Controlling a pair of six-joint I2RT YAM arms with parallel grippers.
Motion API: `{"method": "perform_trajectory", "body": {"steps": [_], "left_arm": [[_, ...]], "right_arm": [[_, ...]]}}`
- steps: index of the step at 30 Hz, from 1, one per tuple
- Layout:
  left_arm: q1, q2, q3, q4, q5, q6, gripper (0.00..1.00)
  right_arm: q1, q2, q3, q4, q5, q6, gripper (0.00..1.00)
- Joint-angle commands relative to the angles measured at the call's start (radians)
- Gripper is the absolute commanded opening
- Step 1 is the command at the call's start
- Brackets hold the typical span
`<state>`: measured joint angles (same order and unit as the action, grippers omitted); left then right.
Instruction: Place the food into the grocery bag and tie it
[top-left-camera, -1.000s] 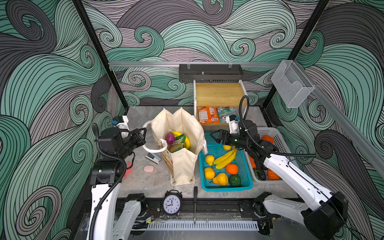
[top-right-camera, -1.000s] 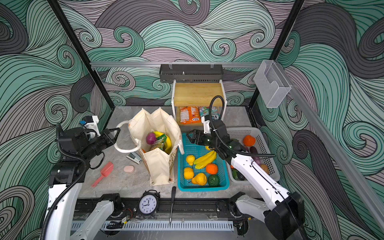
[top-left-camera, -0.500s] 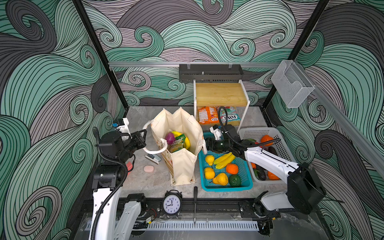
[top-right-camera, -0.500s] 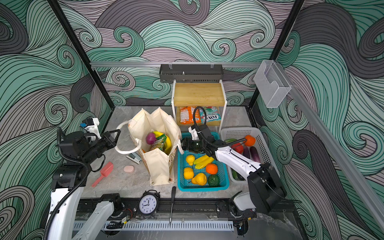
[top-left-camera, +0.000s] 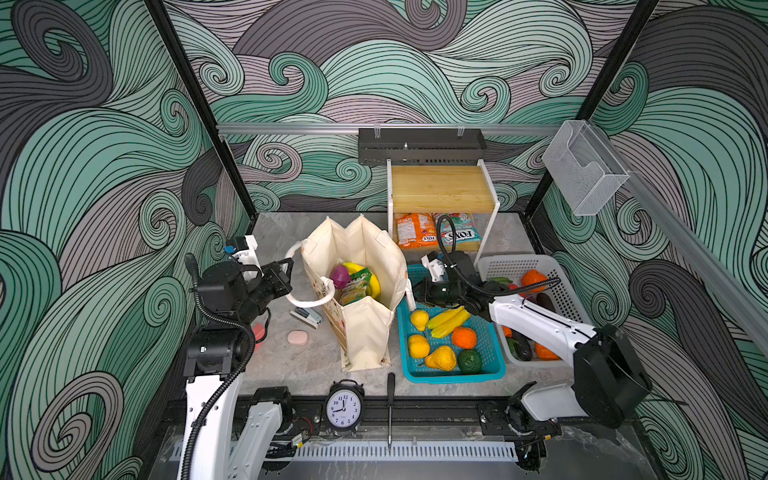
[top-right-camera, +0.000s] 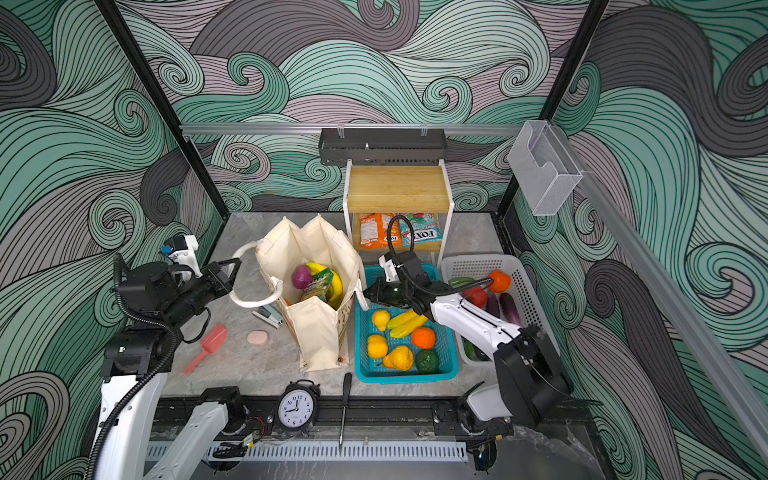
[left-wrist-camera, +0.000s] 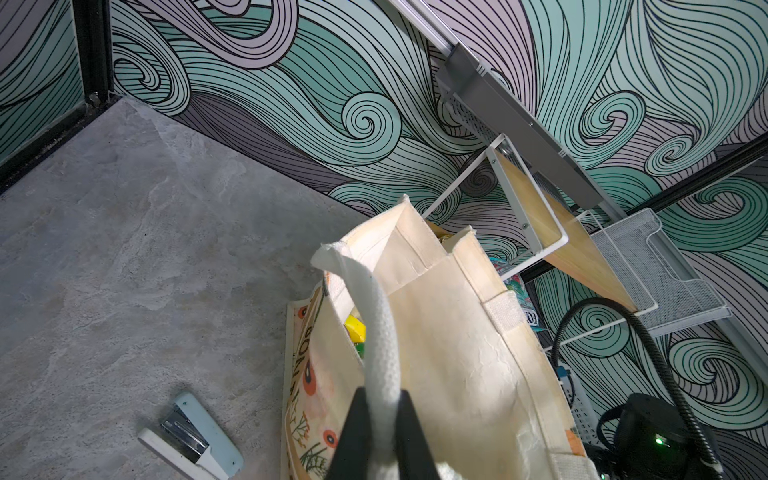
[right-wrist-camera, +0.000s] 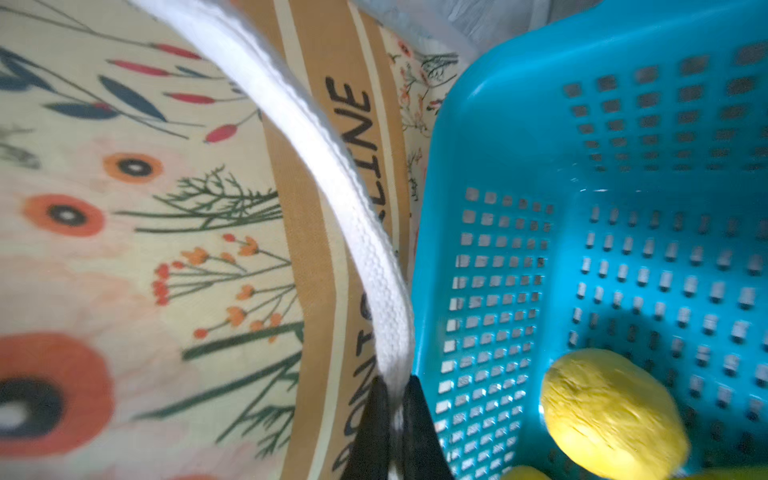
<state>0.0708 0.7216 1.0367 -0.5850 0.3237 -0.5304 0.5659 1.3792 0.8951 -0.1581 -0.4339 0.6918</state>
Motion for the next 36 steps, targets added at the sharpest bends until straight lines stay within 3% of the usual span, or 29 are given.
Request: {"method": "perform_trajectory", "body": {"steps": [1,6,17,25,36], "left_arm": [[0.006,0.015,0.055,-0.022,0.017,-0.025,0.05],[0.006,0.02,0.085,-0.037,0.032,-0.041,0.06],[0.006,0.086,0.152,-0.013,0.159,-0.062,0.07],[0.004,0.203,0.22,0.015,0.292,-0.088,0.09],[-0.012,0.327,0.373,-0.086,0.322,-0.035,0.11]], "right_arm": [[-0.011,-0.109,0.075,-0.172,0.173,-0.131,0.05],[-0.009,-0.206,0.185,-0.322,0.361,-0.258,0.05],[0.063,-0.213,0.395,-0.331,0.375,-0.408,0.04],[0.172,-0.115,0.517,-0.238,0.241,-0.448,0.0],[0.289,0.07,0.602,-0.146,0.011,-0.463,0.0]]}}
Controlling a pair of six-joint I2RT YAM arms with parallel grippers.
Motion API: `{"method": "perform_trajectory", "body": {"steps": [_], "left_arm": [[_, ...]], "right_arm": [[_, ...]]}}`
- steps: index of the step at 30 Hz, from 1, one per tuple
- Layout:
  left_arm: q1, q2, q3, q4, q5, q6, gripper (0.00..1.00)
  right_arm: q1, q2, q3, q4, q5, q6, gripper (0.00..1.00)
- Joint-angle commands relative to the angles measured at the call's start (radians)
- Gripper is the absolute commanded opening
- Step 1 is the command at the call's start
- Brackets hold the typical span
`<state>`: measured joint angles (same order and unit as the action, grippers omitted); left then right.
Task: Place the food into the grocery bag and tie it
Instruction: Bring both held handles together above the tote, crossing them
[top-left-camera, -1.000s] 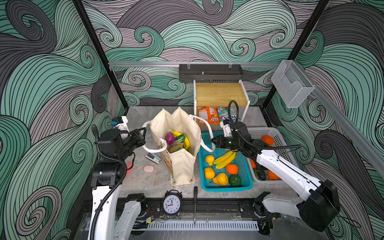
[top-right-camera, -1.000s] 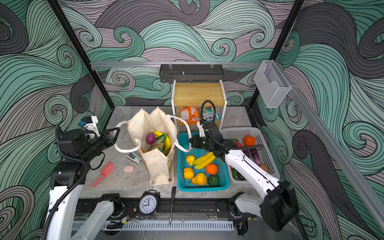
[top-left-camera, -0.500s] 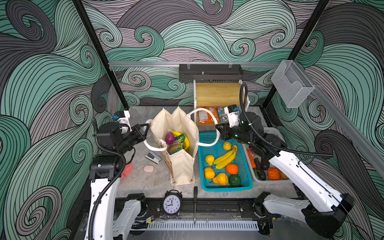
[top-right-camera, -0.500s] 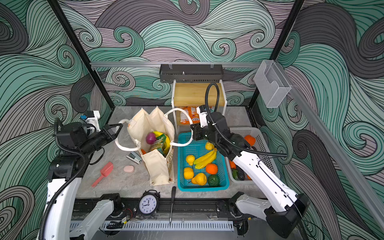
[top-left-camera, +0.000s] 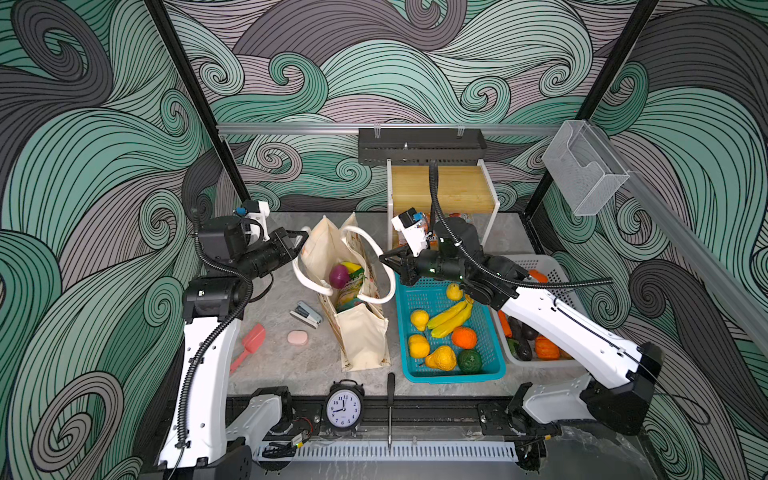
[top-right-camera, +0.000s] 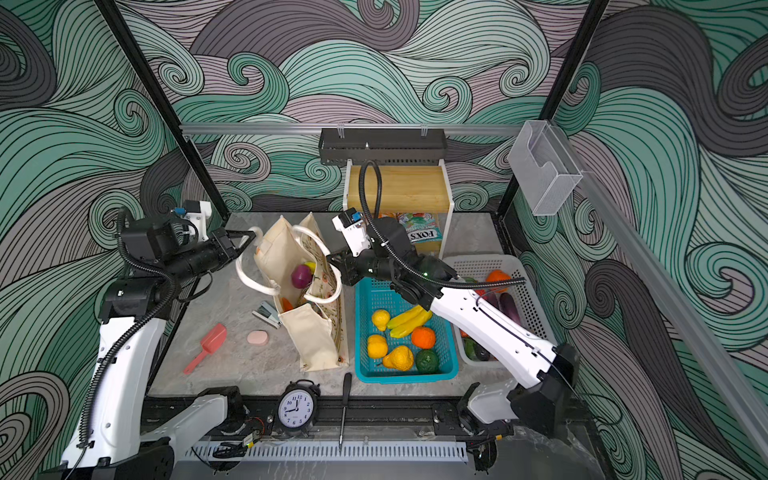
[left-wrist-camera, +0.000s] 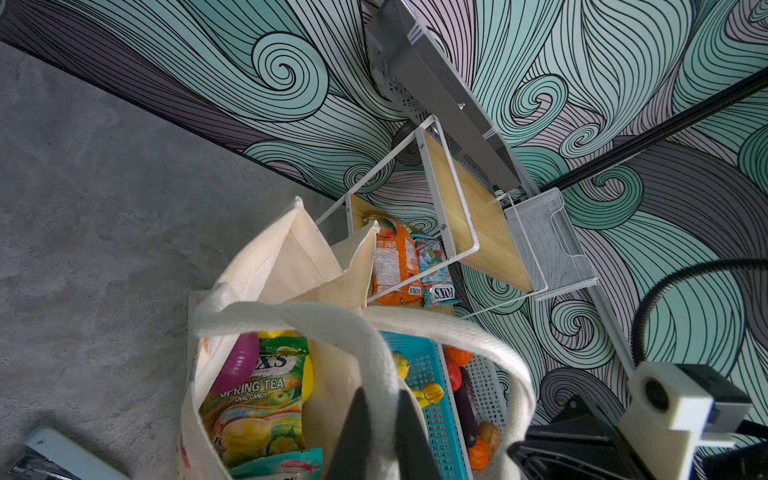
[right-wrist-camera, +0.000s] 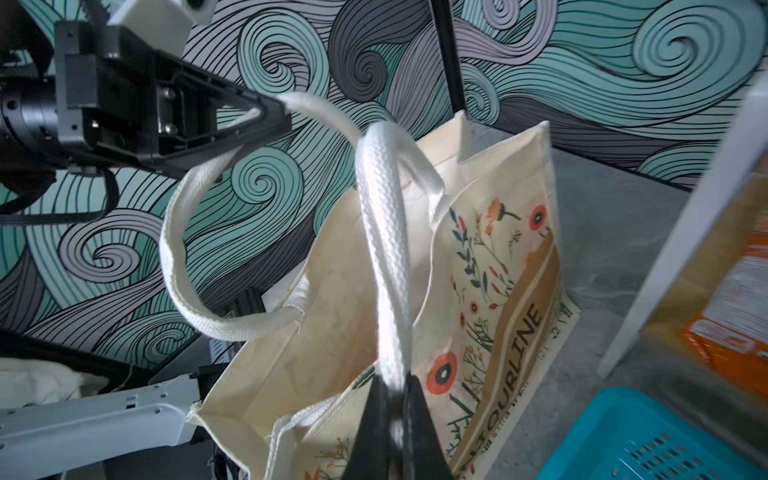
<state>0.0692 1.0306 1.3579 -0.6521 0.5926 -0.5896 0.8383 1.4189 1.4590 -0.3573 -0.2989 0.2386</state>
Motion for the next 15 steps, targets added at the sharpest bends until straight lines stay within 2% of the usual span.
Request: {"method": "perform_trajectory", "body": {"steps": [1,6,10,13,15], "left_arm": [[-0.02,0.029,0.066,-0.029,0.055,0.033,0.11],[-0.091,0.083,0.112,-0.062,0.024,0.072,0.15],[-0.151,0.122,0.163,-0.118,-0.063,0.136,0.17],[-0.161,0.154,0.24,-0.185,-0.135,0.195,0.18],[-0.164,0.186,0.291,-0.23,-0.154,0.22,0.18]], "right_arm": [[0.018,0.054,0.052,0.058,-0.15,-0.008,0.0],[0.037,0.165,0.146,0.046,-0.227,-0.014,0.0],[0.045,0.246,0.216,0.003,-0.267,-0.034,0.0],[0.056,0.272,0.211,0.003,-0.334,-0.048,0.0],[0.067,0.275,0.193,0.019,-0.334,-0.043,0.0]]}}
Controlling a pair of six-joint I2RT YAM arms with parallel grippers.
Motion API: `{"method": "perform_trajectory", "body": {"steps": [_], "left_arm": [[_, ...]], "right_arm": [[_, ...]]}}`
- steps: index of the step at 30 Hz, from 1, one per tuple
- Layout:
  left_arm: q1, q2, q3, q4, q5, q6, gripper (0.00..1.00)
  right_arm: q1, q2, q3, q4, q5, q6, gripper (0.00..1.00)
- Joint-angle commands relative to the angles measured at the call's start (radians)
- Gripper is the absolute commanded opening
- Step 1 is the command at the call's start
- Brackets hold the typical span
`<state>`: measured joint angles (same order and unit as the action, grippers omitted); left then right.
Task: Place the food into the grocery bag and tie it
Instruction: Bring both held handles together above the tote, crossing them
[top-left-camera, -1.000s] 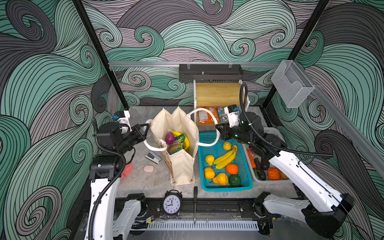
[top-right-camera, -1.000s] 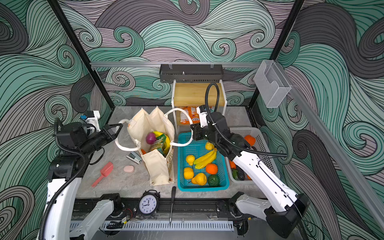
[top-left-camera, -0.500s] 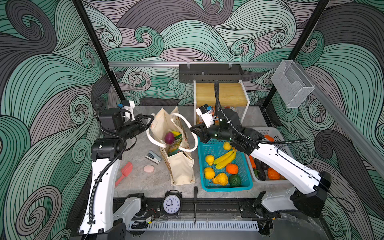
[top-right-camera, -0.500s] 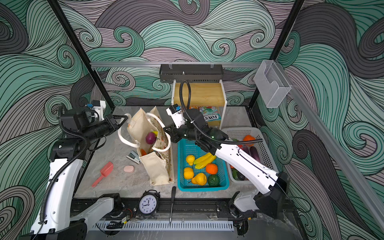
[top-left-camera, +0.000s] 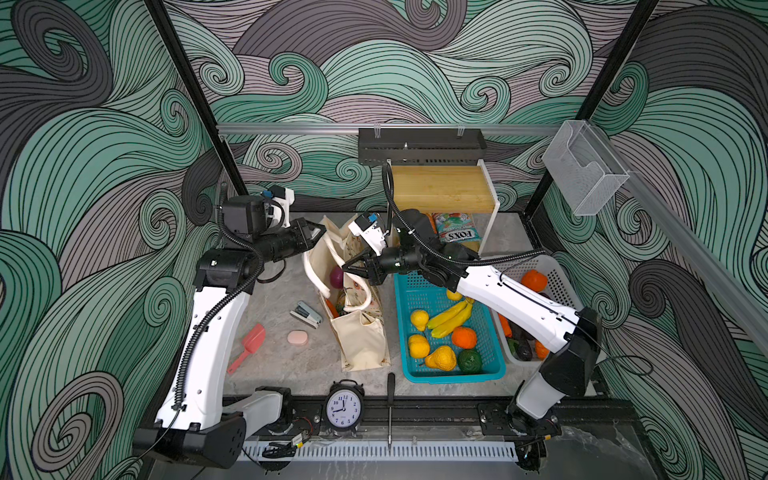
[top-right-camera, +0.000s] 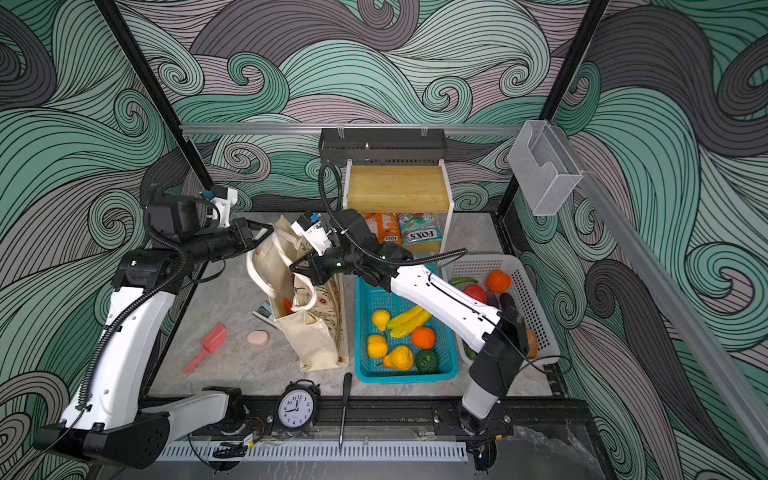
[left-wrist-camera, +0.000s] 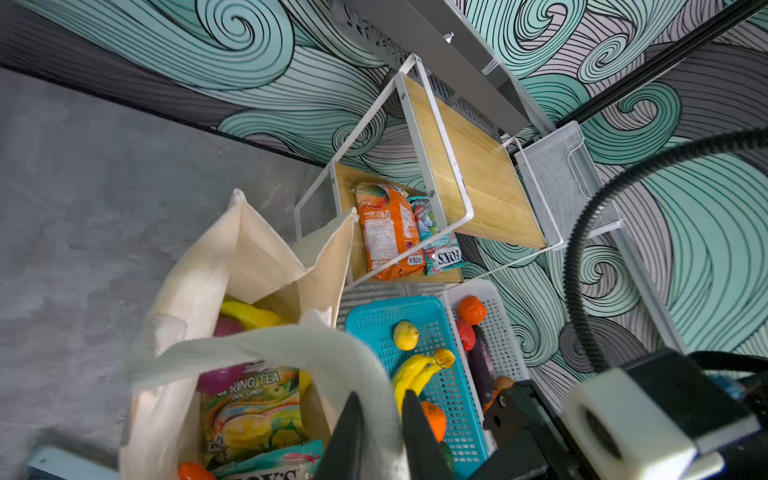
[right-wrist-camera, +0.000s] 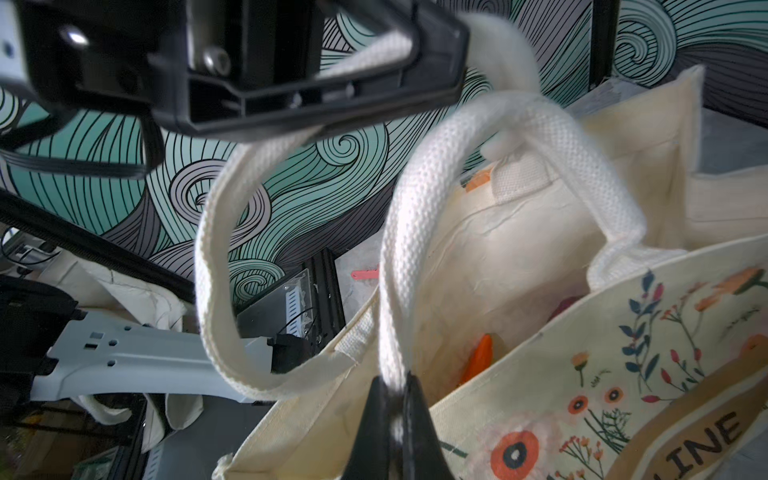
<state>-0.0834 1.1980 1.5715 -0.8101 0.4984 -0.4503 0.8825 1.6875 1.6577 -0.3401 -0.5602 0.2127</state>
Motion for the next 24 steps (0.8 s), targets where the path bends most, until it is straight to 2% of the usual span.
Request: {"method": "perform_trajectory", "body": {"steps": [1,6,10,12,16,20,24], "left_arm": [[-0.017,0.03,0.091,-0.084,-0.06,0.085,0.18],[-0.056,0.034,0.095,-0.084,-0.07,0.092,0.18],[-0.112,0.035,0.097,-0.125,-0.106,0.112,0.19],[-0.122,0.03,0.094,-0.147,-0.124,0.125,0.19],[-0.122,0.005,0.154,-0.213,-0.262,0.162,0.24],[-0.147,0.06,0.214,-0.312,-0.194,0.199,0.31],[-0.176,0.069,0.208,-0.343,-0.211,0.221,0.38]], "right_arm": [[0.03,0.007,-0.001,-0.007,-0.081,-0.024,0.0],[0.039,-0.001,-0.007,0.05,-0.042,-0.014,0.0],[0.037,0.059,0.036,0.12,-0.056,0.035,0.0],[0.038,0.072,0.018,0.216,-0.043,0.091,0.0],[0.026,0.083,-0.044,0.467,-0.002,0.242,0.0],[0.023,0.172,0.041,0.529,-0.018,0.328,0.0],[0.02,0.217,0.066,0.561,0.032,0.37,0.0]]}}
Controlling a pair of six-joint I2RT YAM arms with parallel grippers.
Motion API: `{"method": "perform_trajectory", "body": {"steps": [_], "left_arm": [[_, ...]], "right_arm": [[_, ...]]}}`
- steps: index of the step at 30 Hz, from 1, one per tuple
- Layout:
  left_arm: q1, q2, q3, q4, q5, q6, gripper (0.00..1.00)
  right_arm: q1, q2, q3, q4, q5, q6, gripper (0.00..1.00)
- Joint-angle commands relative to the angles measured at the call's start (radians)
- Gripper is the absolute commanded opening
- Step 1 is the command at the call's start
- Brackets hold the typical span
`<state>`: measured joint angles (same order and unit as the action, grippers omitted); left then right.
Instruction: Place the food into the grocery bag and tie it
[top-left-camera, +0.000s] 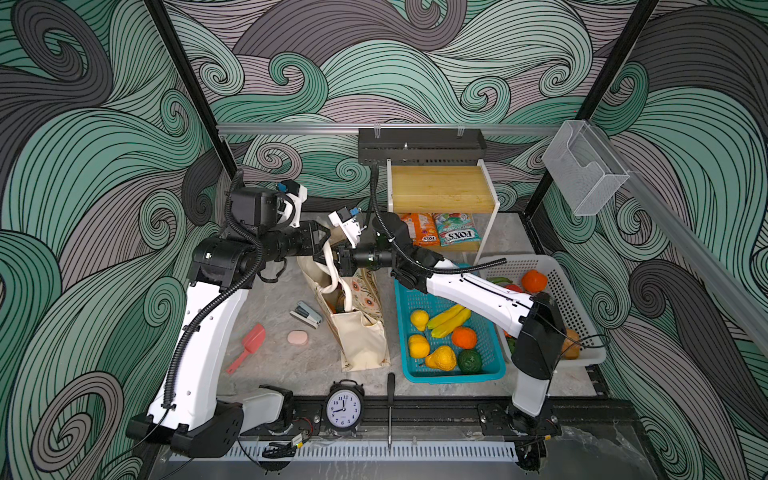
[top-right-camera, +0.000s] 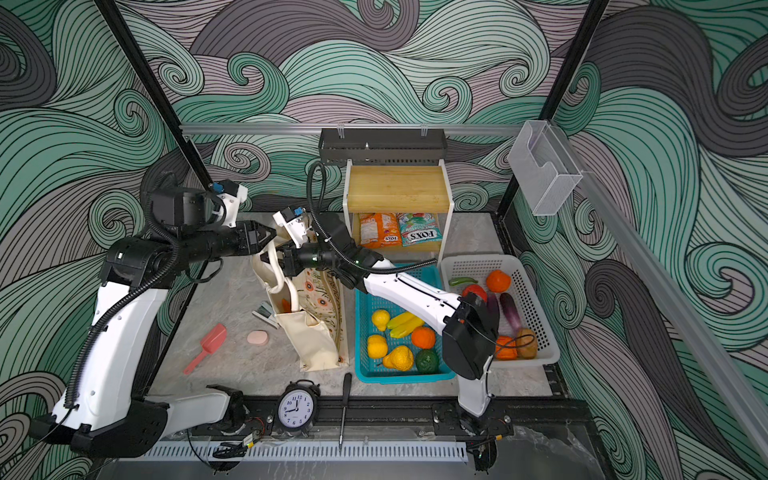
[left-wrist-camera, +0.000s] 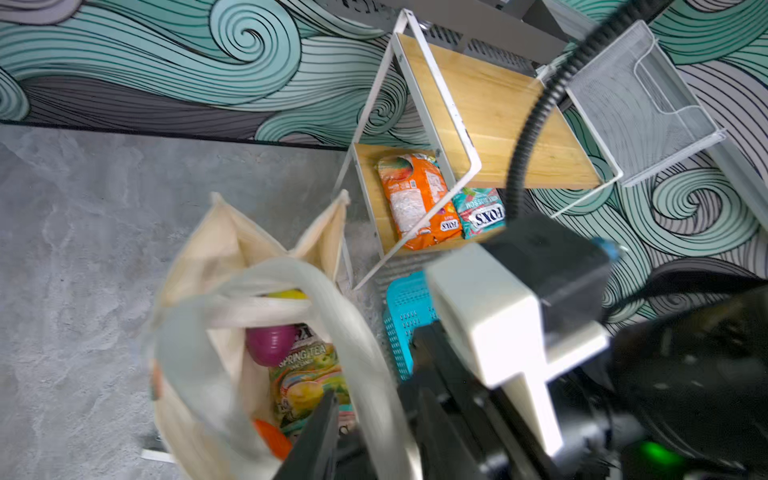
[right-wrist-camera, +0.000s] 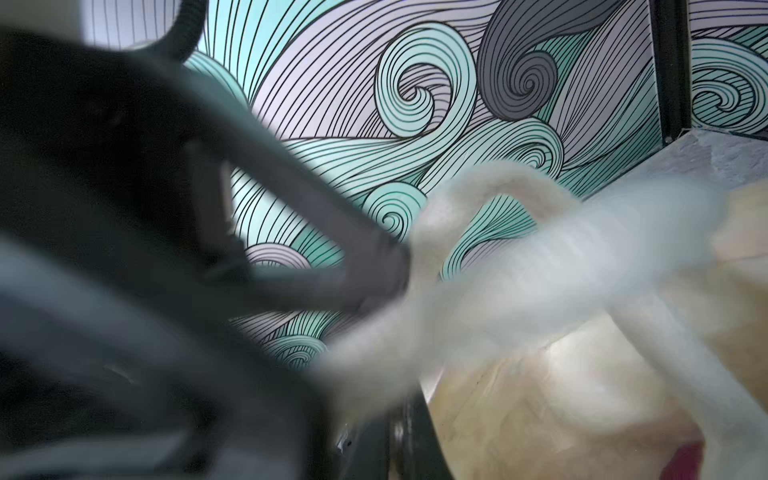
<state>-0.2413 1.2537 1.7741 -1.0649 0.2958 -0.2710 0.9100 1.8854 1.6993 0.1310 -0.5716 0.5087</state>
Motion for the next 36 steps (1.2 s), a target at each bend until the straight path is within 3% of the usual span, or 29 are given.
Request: {"method": "perform_trajectory", "body": {"steps": [1,7,10,13,17,20,29,36], "left_arm": [[-0.019,0.004,0.001,-0.087,-0.014,0.04,0.39],[-0.019,-0.063,-0.003,-0.066,-0.094,0.032,0.46],[-0.016,-0.123,-0.049,0.003,-0.173,0.001,0.62],[0.013,-0.171,-0.118,0.073,-0.249,-0.047,0.68],[0.116,-0.216,-0.216,0.184,-0.168,-0.161,0.78],[0.178,-0.222,-0.285,0.288,-0.042,-0.25,0.78],[0.241,-0.172,-0.399,0.535,0.214,-0.535,0.85],[0.25,-0.186,-0.438,0.6,0.202,-0.586,0.88]], "right_arm": [[-0.011,0.023,0.022,0.094,0.056,0.082,0.0],[-0.025,0.001,-0.023,0.117,0.079,0.095,0.0],[-0.028,-0.021,-0.046,0.107,0.076,0.085,0.0],[-0.028,-0.052,-0.071,0.086,0.058,0.061,0.0],[-0.028,-0.092,-0.099,0.051,0.017,0.017,0.0],[-0.026,-0.126,-0.131,0.047,-0.007,-0.016,0.0],[-0.019,-0.18,-0.166,0.022,-0.069,-0.084,0.0],[-0.011,-0.19,-0.174,-0.015,-0.076,-0.114,0.0]]}}
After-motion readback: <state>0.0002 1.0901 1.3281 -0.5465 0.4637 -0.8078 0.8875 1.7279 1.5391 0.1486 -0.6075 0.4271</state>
